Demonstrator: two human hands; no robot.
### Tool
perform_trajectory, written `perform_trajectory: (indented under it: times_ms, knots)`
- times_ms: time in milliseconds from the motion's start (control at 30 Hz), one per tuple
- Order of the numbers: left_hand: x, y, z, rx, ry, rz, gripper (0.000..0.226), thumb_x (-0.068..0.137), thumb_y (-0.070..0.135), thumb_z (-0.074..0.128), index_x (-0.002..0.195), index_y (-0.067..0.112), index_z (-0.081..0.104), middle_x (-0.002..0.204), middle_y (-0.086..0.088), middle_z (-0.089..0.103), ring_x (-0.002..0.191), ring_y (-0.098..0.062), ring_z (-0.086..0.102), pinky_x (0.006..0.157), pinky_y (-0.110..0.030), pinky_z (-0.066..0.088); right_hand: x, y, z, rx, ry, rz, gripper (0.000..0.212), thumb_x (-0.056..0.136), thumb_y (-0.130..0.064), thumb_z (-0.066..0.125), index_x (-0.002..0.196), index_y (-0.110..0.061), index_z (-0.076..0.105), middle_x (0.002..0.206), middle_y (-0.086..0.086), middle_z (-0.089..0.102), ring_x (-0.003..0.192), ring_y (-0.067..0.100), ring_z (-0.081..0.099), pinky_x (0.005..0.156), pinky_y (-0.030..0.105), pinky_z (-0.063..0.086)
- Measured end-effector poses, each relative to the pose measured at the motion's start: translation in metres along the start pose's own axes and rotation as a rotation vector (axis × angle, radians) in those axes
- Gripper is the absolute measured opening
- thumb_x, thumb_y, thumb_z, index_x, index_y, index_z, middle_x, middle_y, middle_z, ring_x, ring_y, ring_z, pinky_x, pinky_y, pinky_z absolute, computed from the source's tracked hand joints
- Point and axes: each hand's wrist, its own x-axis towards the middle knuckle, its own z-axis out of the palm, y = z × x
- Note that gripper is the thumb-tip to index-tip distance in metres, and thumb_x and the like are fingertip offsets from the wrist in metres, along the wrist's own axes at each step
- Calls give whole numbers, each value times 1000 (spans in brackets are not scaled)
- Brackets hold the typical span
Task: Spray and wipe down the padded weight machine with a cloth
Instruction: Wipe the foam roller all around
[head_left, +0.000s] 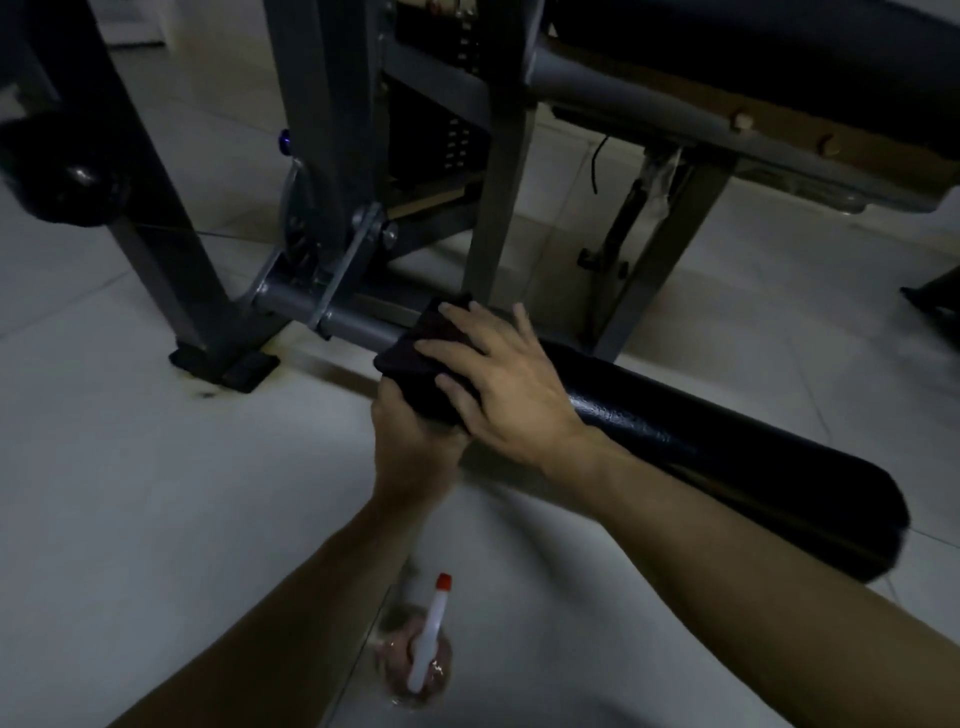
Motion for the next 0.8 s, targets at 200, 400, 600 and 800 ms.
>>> perform_trajectory:
  times_ms: [200,400,600,800]
  knots:
    - [1,2,10,-59,70,-88,100,62,32,89,149,28,40,141,-4,54,126,-18,58,97,-38,58,-39,26,-17,8,43,-12,43,97,-17,51,136,-19,67,146,11,58,134,33,55,114,40,44]
    - [0,16,26,131,195,-142,101,71,35,89,154,21,34,149,-14,40,133,-37,48,109,-55,47,-127,77,-47,-100,126,9,45,94,0,57,135,-13,68,144,16,59,135,36,56,103,47,54]
    - [-41,42,66,539,137,241,81,87,46,72,156,20,39,164,-24,21,149,-44,22,119,-62,22,-248,120,-86,-184,129,122,56,86,10,56,135,-14,68,147,15,57,142,36,49,114,42,46]
    - [-88,50,132,782,-302,609,89,66,40,92,145,17,56,161,-11,36,149,-35,29,117,-60,25,-354,151,-127,-287,95,289,55,80,14,57,126,-13,73,145,12,59,140,34,51,105,39,50]
